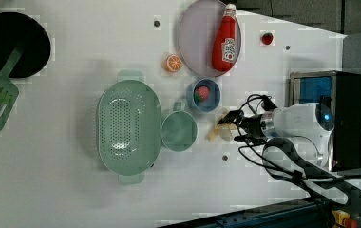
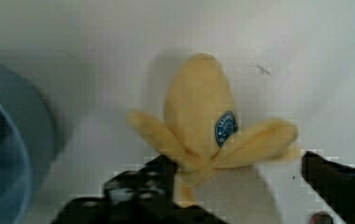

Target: Pick banana from table and place on oven.

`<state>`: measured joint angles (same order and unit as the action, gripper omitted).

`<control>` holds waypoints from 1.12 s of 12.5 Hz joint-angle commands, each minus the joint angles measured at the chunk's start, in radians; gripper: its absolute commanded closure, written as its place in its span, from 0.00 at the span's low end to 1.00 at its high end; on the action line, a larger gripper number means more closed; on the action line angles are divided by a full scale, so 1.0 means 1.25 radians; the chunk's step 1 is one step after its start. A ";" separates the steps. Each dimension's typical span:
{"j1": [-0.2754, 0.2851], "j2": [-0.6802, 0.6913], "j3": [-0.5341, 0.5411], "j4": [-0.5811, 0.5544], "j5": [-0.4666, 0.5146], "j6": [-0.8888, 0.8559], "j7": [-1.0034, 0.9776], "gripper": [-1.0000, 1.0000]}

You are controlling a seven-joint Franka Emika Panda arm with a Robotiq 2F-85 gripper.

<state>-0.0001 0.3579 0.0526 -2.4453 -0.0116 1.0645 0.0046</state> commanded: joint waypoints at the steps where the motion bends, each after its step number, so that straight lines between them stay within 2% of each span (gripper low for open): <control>1: -0.004 -0.014 0.014 0.003 -0.003 0.035 -0.001 0.41; 4: -0.005 -0.015 0.014 0.003 -0.001 0.044 0.000 0.74; 7: -0.005 -0.046 0.014 0.007 0.003 0.046 0.000 0.75; 9: -0.005 -0.121 0.014 0.005 0.003 0.020 0.000 0.75; 11: -0.006 -0.235 0.014 0.009 0.003 -0.068 0.000 0.75; 14: -0.009 -0.415 0.007 0.052 0.004 -0.275 0.000 0.75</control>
<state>0.0051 -0.1095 0.0668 -2.4297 -0.0008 0.7417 0.0048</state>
